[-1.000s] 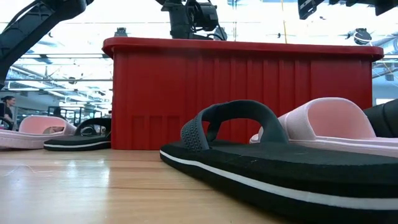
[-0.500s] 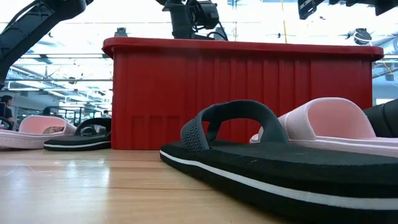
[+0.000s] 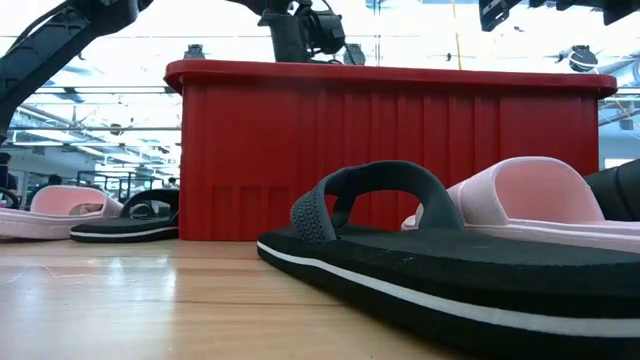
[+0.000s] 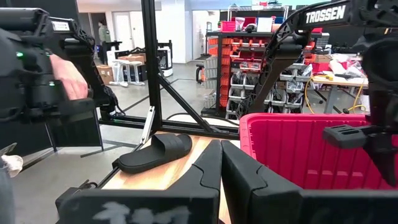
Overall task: Pick and place slides into bin
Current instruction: Put the black slide into the red bin
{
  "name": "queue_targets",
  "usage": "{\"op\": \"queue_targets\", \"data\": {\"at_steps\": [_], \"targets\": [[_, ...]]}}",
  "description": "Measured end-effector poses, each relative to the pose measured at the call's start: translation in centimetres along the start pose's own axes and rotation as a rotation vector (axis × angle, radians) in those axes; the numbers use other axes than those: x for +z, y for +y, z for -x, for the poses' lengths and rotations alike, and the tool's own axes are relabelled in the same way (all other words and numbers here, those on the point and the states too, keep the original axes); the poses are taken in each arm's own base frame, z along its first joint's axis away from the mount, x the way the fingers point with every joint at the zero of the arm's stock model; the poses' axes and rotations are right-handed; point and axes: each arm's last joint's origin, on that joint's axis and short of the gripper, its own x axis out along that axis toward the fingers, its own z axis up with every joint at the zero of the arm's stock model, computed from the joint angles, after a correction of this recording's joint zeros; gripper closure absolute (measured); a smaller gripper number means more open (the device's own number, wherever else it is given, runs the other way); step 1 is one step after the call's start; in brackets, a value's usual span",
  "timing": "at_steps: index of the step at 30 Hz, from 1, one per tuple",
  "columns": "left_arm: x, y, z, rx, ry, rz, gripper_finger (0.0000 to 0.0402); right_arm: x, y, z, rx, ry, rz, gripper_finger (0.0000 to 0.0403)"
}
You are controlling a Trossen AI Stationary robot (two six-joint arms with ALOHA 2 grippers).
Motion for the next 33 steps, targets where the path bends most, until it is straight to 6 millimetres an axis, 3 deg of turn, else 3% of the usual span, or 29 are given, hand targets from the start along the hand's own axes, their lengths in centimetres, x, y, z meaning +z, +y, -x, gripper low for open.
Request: {"op": "queue_targets", "data": {"at_steps": [6, 17, 33], "targets": [[-0.7, 1.6, -0.2, -0.035, 0.002, 0.072, 0.0268, 0.0, 0.0, 0.0, 0.0, 0.0, 0.0, 0.0403], [-2.0, -0.7, -6.2, -0.011, 0.139, -0.069, 0.0268, 0.0, 0.0, 0.0, 0.001, 0.0, 0.053, 0.0403], [-2.0, -0.8, -8.6, 0.126, 0.102, -0.093, 0.0268, 0.0, 0.0, 0.0, 0.0, 0.0, 0.075, 0.0403]]}}
